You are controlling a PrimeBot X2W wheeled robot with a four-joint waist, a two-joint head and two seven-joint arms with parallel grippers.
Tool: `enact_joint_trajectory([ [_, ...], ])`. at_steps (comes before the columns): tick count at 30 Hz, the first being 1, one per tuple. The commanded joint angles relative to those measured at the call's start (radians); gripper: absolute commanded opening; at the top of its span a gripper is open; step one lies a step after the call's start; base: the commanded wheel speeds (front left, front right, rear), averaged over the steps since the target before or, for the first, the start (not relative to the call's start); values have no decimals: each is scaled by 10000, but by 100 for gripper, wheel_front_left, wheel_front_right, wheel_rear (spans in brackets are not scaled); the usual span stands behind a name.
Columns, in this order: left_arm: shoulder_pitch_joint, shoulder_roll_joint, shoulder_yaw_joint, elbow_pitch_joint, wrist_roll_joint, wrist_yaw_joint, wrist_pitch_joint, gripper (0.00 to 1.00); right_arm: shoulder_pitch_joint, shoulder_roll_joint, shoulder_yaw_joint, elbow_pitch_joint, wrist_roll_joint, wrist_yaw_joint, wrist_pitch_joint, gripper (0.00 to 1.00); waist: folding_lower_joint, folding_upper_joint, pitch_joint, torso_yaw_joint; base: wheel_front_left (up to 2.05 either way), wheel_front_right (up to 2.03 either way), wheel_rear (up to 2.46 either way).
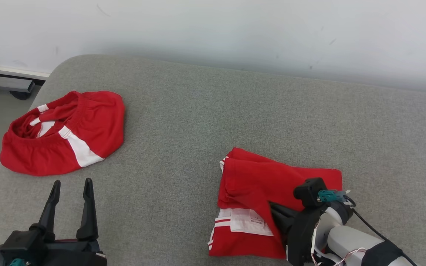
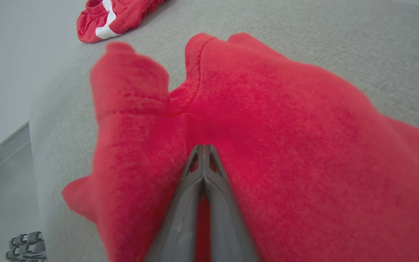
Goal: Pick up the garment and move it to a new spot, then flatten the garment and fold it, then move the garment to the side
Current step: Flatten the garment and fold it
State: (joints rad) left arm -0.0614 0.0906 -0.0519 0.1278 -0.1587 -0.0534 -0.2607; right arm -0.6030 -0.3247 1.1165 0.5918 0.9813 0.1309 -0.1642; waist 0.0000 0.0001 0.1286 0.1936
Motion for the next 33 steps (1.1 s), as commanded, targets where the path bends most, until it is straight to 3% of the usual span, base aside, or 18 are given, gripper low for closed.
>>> enact_joint_trajectory([
  [1, -44, -2, 56, -7, 32, -51, -58, 100, -82, 14, 109, -7, 105, -4, -63, 0, 0, -1, 5, -1, 0, 0, 0],
  [21, -31, -93, 115, 91, 132, -149, -58, 100, -263, 234, 1382, -317, 770, -4, -198, 0, 0, -1, -87, 34, 0, 0, 0],
  [27, 36, -95, 154, 61, 192, -154, -58, 100, -374, -20, 1375, -217, 993, -4, -493, 0, 0, -1, -139, -72, 0, 0, 0],
  [29, 42, -88, 158, 49, 219, -155, -58, 100, -417, -183, 1133, -116, 989, -4, -677, 55, 0, -1, -150, -109, 0, 0, 0],
  [30, 41, -82, 163, 44, 216, -160, -58, 100, -410, -263, 1037, -81, 982, -4, -748, 100, 0, -1, -155, -127, 0, 0, 0],
  [33, 76, -35, 194, 27, 232, -161, -58, 100, -320, -572, 637, 40, 927, -4, -881, 100, 0, -1, -202, -210, 0, 0, 0],
])
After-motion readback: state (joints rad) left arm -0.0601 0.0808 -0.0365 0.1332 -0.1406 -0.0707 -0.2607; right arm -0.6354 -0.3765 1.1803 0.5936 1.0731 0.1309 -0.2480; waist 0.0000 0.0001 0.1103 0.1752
